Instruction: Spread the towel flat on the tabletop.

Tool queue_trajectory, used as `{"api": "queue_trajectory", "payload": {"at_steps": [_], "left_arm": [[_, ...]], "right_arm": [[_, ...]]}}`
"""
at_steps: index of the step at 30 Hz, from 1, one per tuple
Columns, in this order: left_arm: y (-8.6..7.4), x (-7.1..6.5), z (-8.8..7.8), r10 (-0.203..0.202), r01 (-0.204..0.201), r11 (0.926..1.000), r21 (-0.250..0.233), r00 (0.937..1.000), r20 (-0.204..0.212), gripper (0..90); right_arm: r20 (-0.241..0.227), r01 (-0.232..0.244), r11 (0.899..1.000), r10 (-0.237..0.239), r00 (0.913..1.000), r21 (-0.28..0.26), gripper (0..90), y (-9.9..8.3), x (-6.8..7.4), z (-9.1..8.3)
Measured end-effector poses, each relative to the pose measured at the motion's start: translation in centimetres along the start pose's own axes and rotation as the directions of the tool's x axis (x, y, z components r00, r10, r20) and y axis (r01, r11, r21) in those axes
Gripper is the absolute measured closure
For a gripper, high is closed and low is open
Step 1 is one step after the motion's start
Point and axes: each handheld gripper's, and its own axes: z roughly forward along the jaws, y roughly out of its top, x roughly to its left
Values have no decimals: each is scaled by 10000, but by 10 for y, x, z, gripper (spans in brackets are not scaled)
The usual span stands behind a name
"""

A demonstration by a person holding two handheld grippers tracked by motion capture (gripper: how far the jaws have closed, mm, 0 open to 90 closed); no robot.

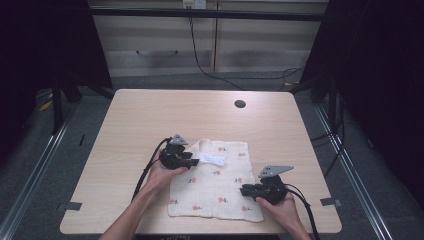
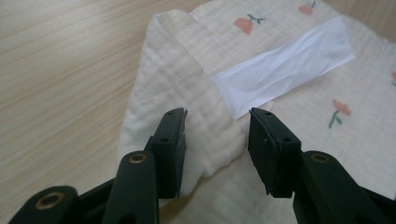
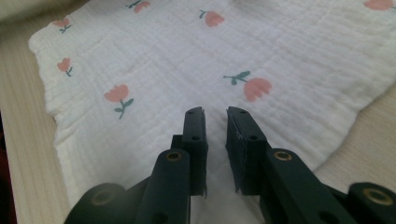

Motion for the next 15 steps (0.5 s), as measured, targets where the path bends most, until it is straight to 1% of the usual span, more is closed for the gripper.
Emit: {"api": "queue_trajectory", "payload": {"at_steps": [1, 3, 4, 5, 6, 7, 8, 9, 10, 11, 12, 14, 15], "left_arm": [[0, -1, 1, 101, -101, 9999, -17, 9999, -90, 564], [1, -2, 1, 90, -90, 10000, 12, 9999, -133, 564], [0, -4, 2, 368, -367, 9993, 30, 9990, -242, 567], [0, -4, 2, 368, -367, 9993, 30, 9990, -242, 587], [0, -5, 1, 603, -601, 9982, 61, 9966, -566, 627], [0, -5, 1, 603, -601, 9982, 61, 9966, -566, 679], [-1, -4, 0, 495, -491, 9988, 90, 9970, -591, 750], [-1, -3, 0, 501, -495, 9987, 116, 9970, -594, 785], [-1, 0, -1, 350, -345, 9993, 118, 9983, -469, 815], [-1, 1, -2, 127, -127, 9999, 1, 9994, -322, 829], [-1, 2, -4, -2, 1, 9999, -103, 9998, -175, 837], [0, 4, -8, -90, 89, 9996, -280, 10000, -17, 840], [1, 5, -12, -187, 191, 9987, -471, 9998, 80, 840]], "right_arm": [[2, -10, 10000, 10, 10000, 1, 780, 0, 0, 0], [18, 24, 10000, -24, 10000, -7, 779, 0, 0, 0], [24, 42, 10000, -42, 10000, 8, 780, 0, 0, 0], [15, 31, 10000, -31, 10000, 5, 780, 0, 0, 0], [11, 27, 10000, -27, 10000, 3, 780, 0, 0, 0], [11, 27, 10000, -27, 10000, 3, 780, 0, 0, 0], [9, 29, 10000, -29, 10000, -2, 780, 0, 0, 0], [8, 28, 10000, -28, 10000, -3, 780, 0, 0, 0], [3, 21, 10000, -21, 10000, 3, 780, 0, 0, 0], [6, 22, 10000, -22, 10000, -1, 780, 0, 0, 0], [2, 30, 10000, -30, 10000, -4, 780, 0, 0, 1], [-5, 20, 10000, -20, 10000, -4, 780, 0, 0, 1], [-6, 21, 10000, -21, 10000, -6, 780, 0, 0, 1]]}}
